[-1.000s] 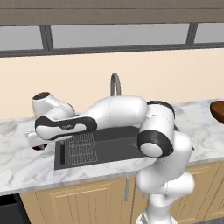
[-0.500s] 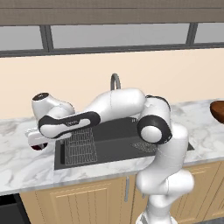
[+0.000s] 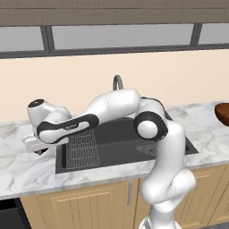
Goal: Pick the mug and place it in the sink. Pick the bowl and place it in the open cabinet and then close the cabinet.
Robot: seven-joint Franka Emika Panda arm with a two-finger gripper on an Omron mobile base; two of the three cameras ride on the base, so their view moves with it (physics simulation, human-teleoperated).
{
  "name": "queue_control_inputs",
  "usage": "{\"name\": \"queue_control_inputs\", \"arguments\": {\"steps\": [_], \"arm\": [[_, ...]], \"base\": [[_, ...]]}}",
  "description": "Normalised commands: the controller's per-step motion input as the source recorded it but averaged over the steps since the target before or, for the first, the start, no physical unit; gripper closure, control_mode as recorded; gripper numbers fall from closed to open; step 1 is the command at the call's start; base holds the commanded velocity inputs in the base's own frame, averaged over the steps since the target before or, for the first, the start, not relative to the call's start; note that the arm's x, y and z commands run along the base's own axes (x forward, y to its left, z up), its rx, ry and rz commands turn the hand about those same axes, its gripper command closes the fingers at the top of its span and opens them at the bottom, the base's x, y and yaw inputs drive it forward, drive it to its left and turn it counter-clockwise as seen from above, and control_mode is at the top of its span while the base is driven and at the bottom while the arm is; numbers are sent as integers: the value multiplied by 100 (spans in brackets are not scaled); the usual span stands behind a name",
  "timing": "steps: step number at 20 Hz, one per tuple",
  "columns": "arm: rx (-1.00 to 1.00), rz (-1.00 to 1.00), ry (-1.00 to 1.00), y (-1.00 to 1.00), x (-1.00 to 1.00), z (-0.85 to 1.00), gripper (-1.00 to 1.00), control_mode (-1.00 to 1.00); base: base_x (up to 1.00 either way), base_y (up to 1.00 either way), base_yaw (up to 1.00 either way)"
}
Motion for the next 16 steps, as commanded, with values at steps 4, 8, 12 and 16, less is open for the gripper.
{"name": "queue_control_inputs", "arguments": {"steps": [4,8,12,16], "arm": [[0,0,0,8,17,-11,-100,-100],[0,0,0,4,18,-8,-100,-100],[0,0,0,0,13,-5,-100,-100],[0,0,0,0,13,-11,-100,-100]], "base": [[0,0,0],[0,0,0],[0,0,0],[0,0,0]]}}
